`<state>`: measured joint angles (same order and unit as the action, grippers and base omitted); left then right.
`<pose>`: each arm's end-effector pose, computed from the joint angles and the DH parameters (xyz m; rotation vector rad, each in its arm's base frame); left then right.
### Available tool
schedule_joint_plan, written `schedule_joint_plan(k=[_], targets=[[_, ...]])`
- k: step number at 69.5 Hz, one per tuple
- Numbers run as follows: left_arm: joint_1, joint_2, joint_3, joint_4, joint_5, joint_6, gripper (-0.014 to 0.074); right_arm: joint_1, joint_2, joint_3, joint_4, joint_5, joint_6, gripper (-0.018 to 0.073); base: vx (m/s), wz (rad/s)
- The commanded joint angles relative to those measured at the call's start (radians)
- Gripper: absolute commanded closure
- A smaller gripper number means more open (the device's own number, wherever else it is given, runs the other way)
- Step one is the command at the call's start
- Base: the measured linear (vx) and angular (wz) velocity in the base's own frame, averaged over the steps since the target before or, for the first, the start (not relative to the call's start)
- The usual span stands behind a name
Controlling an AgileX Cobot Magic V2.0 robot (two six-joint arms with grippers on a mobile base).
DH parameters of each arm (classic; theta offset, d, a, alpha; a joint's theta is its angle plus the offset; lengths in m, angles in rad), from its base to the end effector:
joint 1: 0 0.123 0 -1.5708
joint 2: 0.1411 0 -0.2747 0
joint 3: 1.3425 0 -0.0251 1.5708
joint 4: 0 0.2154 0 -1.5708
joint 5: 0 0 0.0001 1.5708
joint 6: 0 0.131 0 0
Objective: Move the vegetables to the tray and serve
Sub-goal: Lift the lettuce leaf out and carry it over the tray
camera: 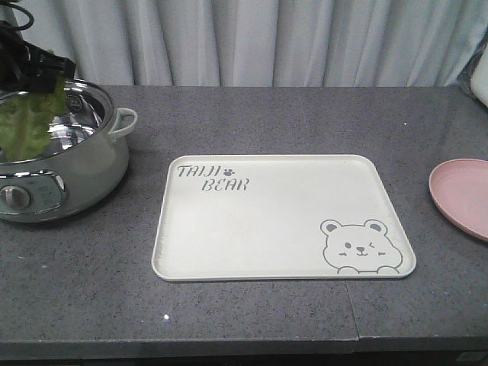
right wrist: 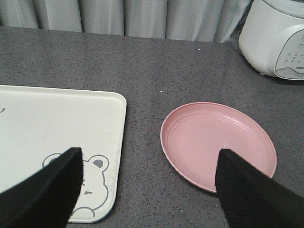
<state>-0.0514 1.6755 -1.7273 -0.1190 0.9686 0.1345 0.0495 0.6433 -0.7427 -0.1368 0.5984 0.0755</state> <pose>0.3638 -0.0316 0.3482 0.1873 2.3874 -0.1102 0.1328 -0.0035 0.3298 -0.0363 1.9773 -0.0684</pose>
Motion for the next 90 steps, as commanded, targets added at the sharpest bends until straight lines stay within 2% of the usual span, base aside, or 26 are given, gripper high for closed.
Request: schedule_joint_plan(k=[1,23,33,60,70,82,90], targets=[[-0.062,-0.108,0.042,-0.026,-0.098,0.003,0.0604,-0.001,0.006,-0.033,-0.018,-0.068,0.000,-0.0004,0.00,0.00],[-0.279,-0.192,0.250,-0.127,-0.228,0.029,0.0604,-0.001,0.006,-0.033,-0.018,-0.068,0.000,-0.0004,0.00,0.00],[-0.351,-0.191,0.296,-0.128,-0.272,0.029,0.0604,-0.001,0.006,-0.033,-0.018,-0.068,0.000,-0.0004,0.00,0.00],[-0.563,-0.189,0.331,-0.145,-0.303,0.029,0.0604,-0.001,0.006,-0.033,-0.018,-0.060,0.000,-0.0004,0.00,0.00],[-0.584,-0.189,0.331,-0.220,-0.249,0.062,0.0604,-0.001,0.006,-0.033,-0.009,-0.062,0.001,-0.0004,0.00,0.00],[-0.584,-0.189,0.331,-0.416,-0.205,0.232,0.0604,-0.001,0.006,-0.033,0.008,-0.049,0.004,-0.0004,0.00,0.00],[-0.584,-0.189,0.331,-0.527,-0.205,0.328,0.0604,-0.001,0.010,-0.033,0.082,-0.017,-0.013,0.0004,0.00,0.00]])
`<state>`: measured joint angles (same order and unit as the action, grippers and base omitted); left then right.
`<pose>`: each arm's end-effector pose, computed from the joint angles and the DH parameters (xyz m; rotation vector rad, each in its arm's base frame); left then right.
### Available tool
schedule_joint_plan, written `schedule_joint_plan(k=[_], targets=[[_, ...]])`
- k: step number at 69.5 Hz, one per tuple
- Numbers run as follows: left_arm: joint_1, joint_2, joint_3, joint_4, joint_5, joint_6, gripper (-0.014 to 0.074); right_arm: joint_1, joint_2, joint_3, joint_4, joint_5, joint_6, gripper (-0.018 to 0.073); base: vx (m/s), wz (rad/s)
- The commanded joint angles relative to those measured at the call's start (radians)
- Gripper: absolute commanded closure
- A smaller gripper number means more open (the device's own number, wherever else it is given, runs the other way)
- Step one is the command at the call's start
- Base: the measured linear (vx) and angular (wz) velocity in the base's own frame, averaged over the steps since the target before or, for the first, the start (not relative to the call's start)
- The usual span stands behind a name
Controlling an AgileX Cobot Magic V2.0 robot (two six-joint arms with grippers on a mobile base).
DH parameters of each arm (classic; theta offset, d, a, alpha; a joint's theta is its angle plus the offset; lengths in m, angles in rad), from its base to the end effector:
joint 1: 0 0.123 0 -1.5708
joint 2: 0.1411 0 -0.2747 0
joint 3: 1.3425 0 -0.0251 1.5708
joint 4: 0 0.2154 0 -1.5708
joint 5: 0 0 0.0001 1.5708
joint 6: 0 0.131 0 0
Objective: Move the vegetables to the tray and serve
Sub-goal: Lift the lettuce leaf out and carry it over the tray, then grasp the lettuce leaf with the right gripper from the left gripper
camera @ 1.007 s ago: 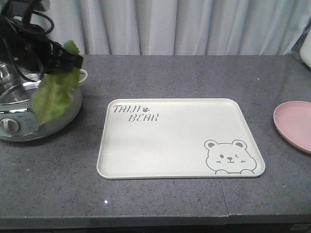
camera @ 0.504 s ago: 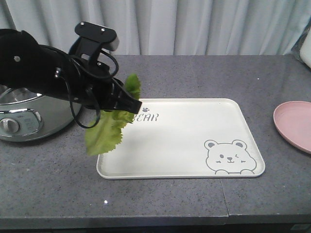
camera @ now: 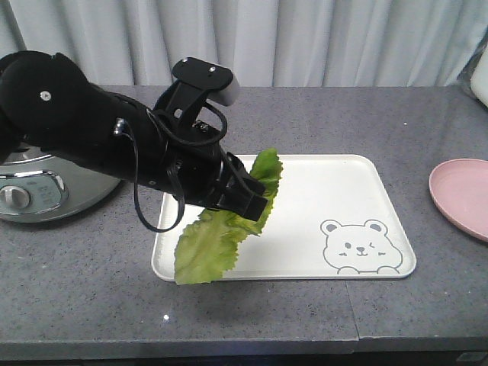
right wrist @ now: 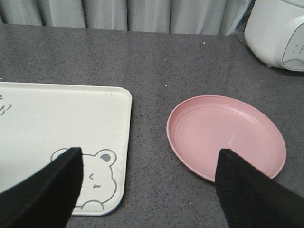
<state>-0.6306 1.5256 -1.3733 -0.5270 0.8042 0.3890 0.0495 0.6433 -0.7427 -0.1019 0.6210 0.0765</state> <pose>0.2371 -0.2319 0.3201 0.9305 2.2364 -0.7338 0.1315 -0.0013 0.3268 -0.0181 2.0020 -0.0317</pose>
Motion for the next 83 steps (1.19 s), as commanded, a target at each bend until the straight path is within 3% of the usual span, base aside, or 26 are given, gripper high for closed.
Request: schedule_joint_plan(k=[1,10,29,46,52,65,83], targets=[[-0.005,-0.039,-0.023,-0.128,-0.041,0.081,0.0604,-0.001,0.011,-0.033,0.059,-0.036,-0.021,0.0007,0.00,0.00],[-0.005,-0.039,-0.023,-0.196,-0.033,0.112,0.0604,-0.001,0.058,-0.033,0.243,0.017,-0.178,0.0044,0.00,0.00],[-0.005,-0.039,-0.023,-0.233,-0.025,0.112,0.0604,-0.001,0.227,-0.033,0.873,0.122,-0.710,0.0102,0.00,0.00],[-0.005,-0.039,-0.023,-0.306,-0.030,0.112,0.0604,0.000,0.384,-0.033,1.386,0.326,-1.163,0.0104,0.00,0.00],[-0.005,-0.039,-0.023,-0.325,-0.030,0.112,0.0604,0.000,0.434,-0.033,1.470,0.368,-1.227,0.0104,0.00,0.00],[-0.005,-0.039,-0.023,-0.374,-0.039,0.112,0.0603,0.017,0.519,-0.033,1.537,0.416,-1.271,0.0104,0.00,0.00],[-0.005,-0.039,-0.023,-0.374,-0.052,0.112,0.0603,0.227,0.606,-0.033,1.661,0.283,-1.356,0.0104,0.00,0.00]])
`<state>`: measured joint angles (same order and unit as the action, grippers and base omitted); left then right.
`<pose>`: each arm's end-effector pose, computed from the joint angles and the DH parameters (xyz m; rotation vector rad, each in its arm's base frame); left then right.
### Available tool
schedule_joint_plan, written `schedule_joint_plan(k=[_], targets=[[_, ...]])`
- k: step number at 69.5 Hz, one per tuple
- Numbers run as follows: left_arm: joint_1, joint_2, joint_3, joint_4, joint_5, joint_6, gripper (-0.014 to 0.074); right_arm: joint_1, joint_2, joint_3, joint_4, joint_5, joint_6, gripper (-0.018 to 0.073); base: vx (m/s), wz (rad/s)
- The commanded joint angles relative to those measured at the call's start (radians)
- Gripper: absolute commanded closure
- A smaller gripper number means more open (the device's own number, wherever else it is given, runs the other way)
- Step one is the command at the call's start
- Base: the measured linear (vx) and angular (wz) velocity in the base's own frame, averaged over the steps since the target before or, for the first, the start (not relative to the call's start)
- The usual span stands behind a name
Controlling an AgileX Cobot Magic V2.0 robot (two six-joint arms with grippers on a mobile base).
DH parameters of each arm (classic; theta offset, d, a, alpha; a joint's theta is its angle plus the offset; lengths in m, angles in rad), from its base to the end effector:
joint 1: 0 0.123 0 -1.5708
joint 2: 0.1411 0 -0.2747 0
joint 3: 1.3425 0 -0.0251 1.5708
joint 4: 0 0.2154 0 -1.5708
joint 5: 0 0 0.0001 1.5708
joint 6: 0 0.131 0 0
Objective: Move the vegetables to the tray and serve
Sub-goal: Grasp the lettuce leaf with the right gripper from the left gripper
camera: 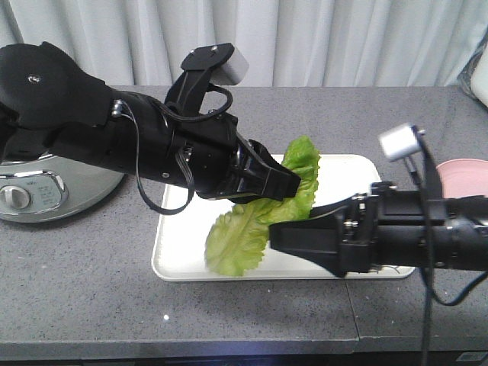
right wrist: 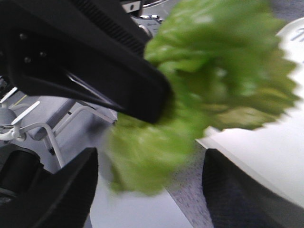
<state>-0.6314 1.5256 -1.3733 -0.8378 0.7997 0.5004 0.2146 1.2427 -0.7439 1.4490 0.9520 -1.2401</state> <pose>0.2250 -0.2511 0.3388 0.8539 2.1657 -1.0443 0.1931 0.1506 0.2875 -0.6508 2.0031 1.2031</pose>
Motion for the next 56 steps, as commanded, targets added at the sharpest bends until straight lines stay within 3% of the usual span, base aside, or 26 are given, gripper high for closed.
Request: schedule_joint_plan(k=[1,11,23,44,56], targets=[[-0.004,-0.039,-0.023,-0.063,-0.048,0.000,0.0603,0.070,0.011,-0.032,0.117,-0.058,-0.042,0.0104,0.00,0.00],[-0.004,-0.039,-0.023,-0.063,-0.049,0.000,0.0603,0.123,0.041,-0.032,0.178,-0.109,-0.057,0.0104,0.00,0.00],[-0.004,-0.039,-0.023,-0.062,-0.049,0.000,0.0603,0.125,0.055,-0.032,0.205,-0.115,-0.079,0.0144,0.00,0.00],[-0.004,-0.039,-0.023,-0.062,-0.049,0.000,0.0603,0.125,0.055,-0.032,0.204,-0.114,-0.092,0.0461,0.00,0.00],[-0.004,-0.039,-0.023,-0.062,-0.049,-0.001,0.0565,0.125,0.055,-0.032,0.204,-0.114,-0.097,0.0572,0.00,0.00]])
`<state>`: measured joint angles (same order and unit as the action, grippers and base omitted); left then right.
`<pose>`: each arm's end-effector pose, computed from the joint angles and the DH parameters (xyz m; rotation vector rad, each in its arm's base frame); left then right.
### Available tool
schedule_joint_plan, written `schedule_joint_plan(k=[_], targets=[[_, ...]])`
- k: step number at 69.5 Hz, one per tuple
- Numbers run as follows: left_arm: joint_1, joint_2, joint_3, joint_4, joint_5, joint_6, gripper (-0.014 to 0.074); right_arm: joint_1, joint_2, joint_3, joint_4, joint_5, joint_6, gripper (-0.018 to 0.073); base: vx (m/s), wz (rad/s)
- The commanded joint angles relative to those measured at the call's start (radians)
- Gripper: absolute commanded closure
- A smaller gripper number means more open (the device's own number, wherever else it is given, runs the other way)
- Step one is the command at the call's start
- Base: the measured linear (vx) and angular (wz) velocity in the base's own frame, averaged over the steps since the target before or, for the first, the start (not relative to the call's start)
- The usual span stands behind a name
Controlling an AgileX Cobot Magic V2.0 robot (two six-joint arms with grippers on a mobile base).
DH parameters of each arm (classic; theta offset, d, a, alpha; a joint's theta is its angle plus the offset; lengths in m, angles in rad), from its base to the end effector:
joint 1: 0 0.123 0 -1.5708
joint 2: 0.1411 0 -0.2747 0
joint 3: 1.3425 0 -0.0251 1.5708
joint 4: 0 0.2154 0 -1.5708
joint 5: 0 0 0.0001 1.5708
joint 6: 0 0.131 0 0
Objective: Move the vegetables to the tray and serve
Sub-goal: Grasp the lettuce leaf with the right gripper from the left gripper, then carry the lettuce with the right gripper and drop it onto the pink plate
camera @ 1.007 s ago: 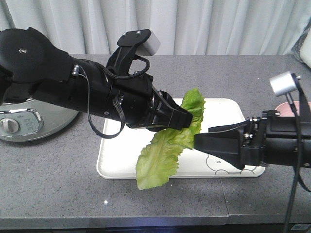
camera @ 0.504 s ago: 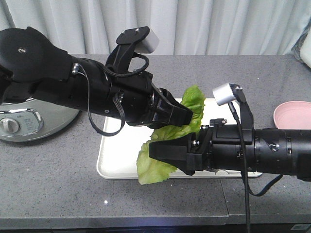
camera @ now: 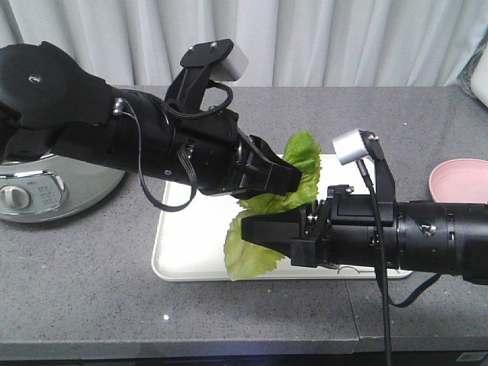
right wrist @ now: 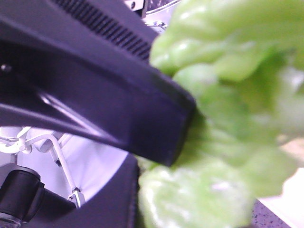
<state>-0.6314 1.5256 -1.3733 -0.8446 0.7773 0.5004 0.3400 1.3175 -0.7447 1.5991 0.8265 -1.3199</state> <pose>0.2274 -0.2515 0.3405 0.8309 2.1528 -1.0437 0.2046 0.1746 0.2787 -0.5965 1.9943 1.2261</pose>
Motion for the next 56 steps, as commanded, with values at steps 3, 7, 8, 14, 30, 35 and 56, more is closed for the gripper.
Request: schedule_joint_plan(k=[3,7,8,14,30,35,56], targets=[[-0.004,-0.039,-0.023,-0.055,-0.027,-0.001,0.0531,-0.001,-0.020,-0.031,0.054,0.011,-0.017,0.0569,0.00,0.00],[-0.004,-0.039,-0.023,-0.055,-0.026,-0.001,0.0477,-0.001,-0.020,-0.031,0.054,0.011,-0.017,0.0568,0.00,0.00],[-0.004,-0.039,-0.023,-0.055,-0.026,-0.001,0.0461,-0.001,-0.020,-0.031,0.054,0.011,-0.017,0.0568,0.00,0.00],[-0.004,-0.039,-0.023,-0.055,-0.026,0.000,0.0346,-0.001,-0.020,-0.031,0.053,0.011,-0.018,0.0568,0.00,0.00],[-0.004,-0.039,-0.023,-0.055,-0.026,0.000,0.0180,-0.003,-0.021,-0.033,0.009,-0.022,-0.017,0.0567,0.00,0.00],[-0.004,-0.039,-0.023,-0.055,-0.024,0.000,0.0179,-0.003,-0.029,-0.033,-0.035,-0.046,-0.012,0.0567,0.00,0.00],[-0.004,-0.039,-0.023,-0.052,-0.015,0.000,0.0179,-0.216,-0.139,-0.034,-0.318,-0.069,0.213,0.0565,0.00,0.00]])
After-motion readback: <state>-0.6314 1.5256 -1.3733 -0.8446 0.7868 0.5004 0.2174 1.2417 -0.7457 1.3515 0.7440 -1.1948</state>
